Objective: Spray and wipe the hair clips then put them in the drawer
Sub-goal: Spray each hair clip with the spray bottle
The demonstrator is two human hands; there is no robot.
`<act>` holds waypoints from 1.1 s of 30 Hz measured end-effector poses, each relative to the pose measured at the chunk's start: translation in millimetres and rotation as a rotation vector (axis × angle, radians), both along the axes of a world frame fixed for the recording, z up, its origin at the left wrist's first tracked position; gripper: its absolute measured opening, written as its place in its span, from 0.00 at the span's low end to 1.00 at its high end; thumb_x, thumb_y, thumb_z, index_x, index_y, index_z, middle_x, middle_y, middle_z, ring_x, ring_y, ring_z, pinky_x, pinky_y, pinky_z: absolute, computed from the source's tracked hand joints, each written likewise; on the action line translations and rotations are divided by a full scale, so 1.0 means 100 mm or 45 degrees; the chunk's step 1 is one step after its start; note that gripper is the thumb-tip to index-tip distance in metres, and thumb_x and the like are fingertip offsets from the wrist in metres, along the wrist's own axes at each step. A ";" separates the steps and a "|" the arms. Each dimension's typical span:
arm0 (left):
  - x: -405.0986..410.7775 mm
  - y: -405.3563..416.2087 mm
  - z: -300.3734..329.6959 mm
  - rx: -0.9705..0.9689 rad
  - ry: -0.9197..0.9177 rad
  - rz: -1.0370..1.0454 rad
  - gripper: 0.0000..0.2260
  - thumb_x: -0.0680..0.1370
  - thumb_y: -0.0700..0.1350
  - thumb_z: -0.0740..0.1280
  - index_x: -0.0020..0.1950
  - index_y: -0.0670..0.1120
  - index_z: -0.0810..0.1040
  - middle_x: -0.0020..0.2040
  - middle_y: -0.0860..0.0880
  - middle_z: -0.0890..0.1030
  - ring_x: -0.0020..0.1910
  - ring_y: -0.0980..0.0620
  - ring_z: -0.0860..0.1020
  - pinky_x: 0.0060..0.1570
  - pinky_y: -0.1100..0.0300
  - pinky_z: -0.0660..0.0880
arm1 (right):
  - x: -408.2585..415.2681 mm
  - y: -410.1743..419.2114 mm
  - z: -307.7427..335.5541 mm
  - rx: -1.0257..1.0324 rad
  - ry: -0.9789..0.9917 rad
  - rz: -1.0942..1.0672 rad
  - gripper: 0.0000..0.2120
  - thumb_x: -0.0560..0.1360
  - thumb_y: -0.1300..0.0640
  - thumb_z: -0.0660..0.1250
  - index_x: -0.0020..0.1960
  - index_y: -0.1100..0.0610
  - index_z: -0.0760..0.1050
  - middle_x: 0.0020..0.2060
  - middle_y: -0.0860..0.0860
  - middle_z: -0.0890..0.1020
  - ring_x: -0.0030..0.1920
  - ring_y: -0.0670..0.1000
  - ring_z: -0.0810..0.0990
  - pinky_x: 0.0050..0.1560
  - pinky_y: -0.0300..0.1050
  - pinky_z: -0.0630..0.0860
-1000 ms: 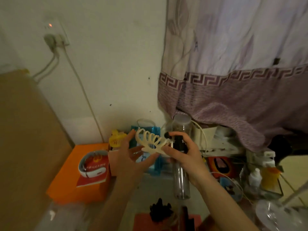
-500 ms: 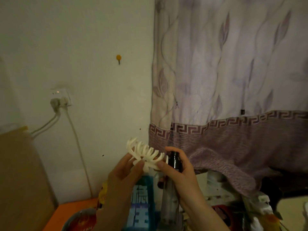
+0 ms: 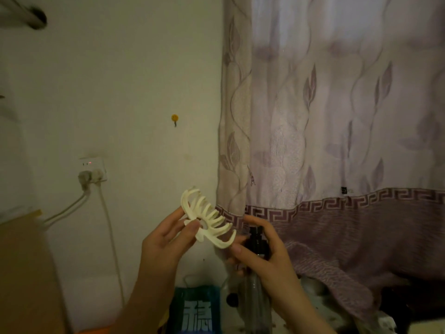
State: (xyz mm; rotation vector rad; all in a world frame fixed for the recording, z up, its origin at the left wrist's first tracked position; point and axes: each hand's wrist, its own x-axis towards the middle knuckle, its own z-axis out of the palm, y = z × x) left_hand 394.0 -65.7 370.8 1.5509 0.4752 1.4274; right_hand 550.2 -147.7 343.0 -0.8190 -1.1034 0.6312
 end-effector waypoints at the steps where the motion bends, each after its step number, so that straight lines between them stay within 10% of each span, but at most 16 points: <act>1: -0.02 0.01 0.04 0.007 -0.002 0.001 0.24 0.64 0.55 0.70 0.60 0.56 0.78 0.51 0.53 0.85 0.52 0.54 0.82 0.50 0.58 0.78 | 0.03 0.00 0.03 0.010 -0.039 0.001 0.28 0.64 0.54 0.75 0.62 0.47 0.72 0.42 0.54 0.84 0.37 0.54 0.83 0.34 0.44 0.78; 16: -0.20 -0.10 0.43 0.142 0.223 -0.097 0.24 0.63 0.57 0.71 0.59 0.58 0.79 0.50 0.50 0.85 0.53 0.53 0.82 0.58 0.54 0.75 | 0.20 -0.11 0.65 0.318 -0.463 -0.177 0.23 0.65 0.50 0.72 0.57 0.44 0.68 0.38 0.58 0.76 0.32 0.50 0.76 0.33 0.45 0.79; 25: -0.20 -0.19 0.56 0.192 0.352 -0.190 0.20 0.66 0.50 0.71 0.59 0.54 0.80 0.49 0.49 0.85 0.51 0.53 0.83 0.46 0.69 0.76 | 0.18 -0.17 0.86 0.410 -0.635 -0.348 0.17 0.69 0.46 0.70 0.54 0.43 0.67 0.36 0.55 0.77 0.30 0.55 0.78 0.32 0.52 0.79; 33: -0.21 -0.24 0.54 0.199 0.435 -0.219 0.23 0.67 0.51 0.70 0.62 0.52 0.78 0.49 0.49 0.85 0.52 0.53 0.82 0.56 0.60 0.76 | 0.11 -0.22 0.97 0.468 -0.761 -0.544 0.11 0.72 0.46 0.67 0.50 0.44 0.67 0.34 0.52 0.76 0.30 0.52 0.77 0.33 0.57 0.77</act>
